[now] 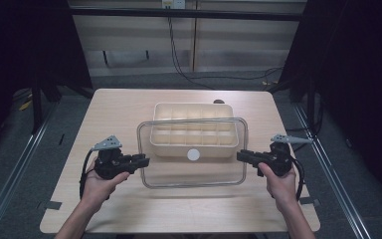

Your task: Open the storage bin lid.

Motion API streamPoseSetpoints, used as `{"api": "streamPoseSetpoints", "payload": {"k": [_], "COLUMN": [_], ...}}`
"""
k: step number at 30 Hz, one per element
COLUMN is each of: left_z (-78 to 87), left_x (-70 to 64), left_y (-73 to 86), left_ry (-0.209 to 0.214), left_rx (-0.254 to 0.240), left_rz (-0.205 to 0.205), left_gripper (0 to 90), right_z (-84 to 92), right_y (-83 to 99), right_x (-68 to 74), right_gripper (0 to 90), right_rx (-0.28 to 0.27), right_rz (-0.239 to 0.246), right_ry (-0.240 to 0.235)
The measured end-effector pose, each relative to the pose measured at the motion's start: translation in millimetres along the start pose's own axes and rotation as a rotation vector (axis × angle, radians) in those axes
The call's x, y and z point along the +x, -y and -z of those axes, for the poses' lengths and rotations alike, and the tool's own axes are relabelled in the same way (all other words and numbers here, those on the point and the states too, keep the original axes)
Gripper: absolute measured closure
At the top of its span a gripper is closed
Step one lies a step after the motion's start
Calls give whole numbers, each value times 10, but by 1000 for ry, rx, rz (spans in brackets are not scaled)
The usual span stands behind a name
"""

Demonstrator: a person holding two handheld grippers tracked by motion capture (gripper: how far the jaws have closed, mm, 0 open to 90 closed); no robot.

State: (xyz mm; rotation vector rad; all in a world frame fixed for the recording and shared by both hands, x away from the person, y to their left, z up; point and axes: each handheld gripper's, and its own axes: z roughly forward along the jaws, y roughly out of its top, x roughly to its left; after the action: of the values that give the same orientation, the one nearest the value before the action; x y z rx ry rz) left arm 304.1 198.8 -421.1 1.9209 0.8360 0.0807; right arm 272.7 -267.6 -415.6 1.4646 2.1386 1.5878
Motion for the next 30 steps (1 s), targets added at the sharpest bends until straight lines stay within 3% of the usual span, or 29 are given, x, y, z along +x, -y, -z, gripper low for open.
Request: {"api": "streamPoseSetpoints", "payload": {"k": [4,11,17,23,30], "left_z": [33,68,80,84,116], "left_x": [-23,-71,-81,-44,-74], "left_y": [38,124,193,319,428], "left_ry": [9,7,8,15,5], "left_rx": [0,4,37,34,62], "left_rz": [35,32,40,95,86], "left_gripper": [708,710,709,708,704], "right_z": [6,32,47,2,-32], "right_y": [42,132,207,265,418], "right_x": [24,68,104,131,179], "right_gripper": [712,714,716,722,722], "right_rx": [14,30,54,96,124], "right_rz": [-11,-22,-37,-35,-40], "right_ry": [-3,-19,-32,-40,-47]}}
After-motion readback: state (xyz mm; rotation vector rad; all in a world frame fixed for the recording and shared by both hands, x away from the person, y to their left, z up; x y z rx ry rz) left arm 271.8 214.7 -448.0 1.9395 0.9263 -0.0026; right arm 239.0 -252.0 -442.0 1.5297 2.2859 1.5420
